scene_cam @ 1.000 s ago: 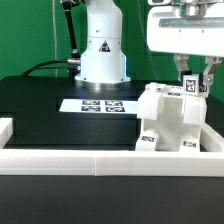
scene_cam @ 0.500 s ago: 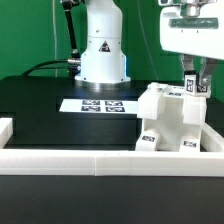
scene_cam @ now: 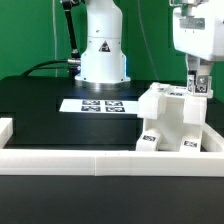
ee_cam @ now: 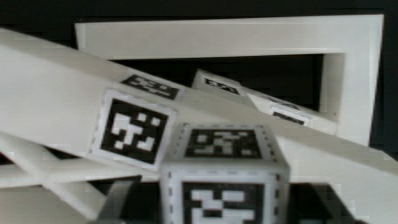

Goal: Assemble chair

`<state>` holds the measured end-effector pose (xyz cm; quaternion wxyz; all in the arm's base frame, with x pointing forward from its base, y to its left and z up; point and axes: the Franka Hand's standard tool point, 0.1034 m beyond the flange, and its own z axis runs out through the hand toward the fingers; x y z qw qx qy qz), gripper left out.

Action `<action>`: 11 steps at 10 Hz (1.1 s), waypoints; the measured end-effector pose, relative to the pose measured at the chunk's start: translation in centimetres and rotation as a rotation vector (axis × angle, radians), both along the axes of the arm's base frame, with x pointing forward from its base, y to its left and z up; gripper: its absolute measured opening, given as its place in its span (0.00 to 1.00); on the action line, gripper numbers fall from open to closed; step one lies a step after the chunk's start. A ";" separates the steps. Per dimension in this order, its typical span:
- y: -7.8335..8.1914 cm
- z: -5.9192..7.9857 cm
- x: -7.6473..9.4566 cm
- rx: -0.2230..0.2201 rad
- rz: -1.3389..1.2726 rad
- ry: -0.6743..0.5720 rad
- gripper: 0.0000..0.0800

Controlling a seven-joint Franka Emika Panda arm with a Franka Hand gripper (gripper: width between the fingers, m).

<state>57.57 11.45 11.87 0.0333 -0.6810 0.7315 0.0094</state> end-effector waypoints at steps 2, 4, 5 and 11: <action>0.1 0.0 0.0 0.005 -0.090 0.006 0.36; 0.3 0.0 0.0 0.018 -0.180 0.011 0.36; 0.5 0.0 -0.1 0.029 -0.263 0.017 0.36; 1.3 0.0 0.0 0.081 -0.379 0.025 0.36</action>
Offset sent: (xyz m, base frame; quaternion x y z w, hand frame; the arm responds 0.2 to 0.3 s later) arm 0.0000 0.0000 0.0000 0.0000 0.0000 0.1296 0.9916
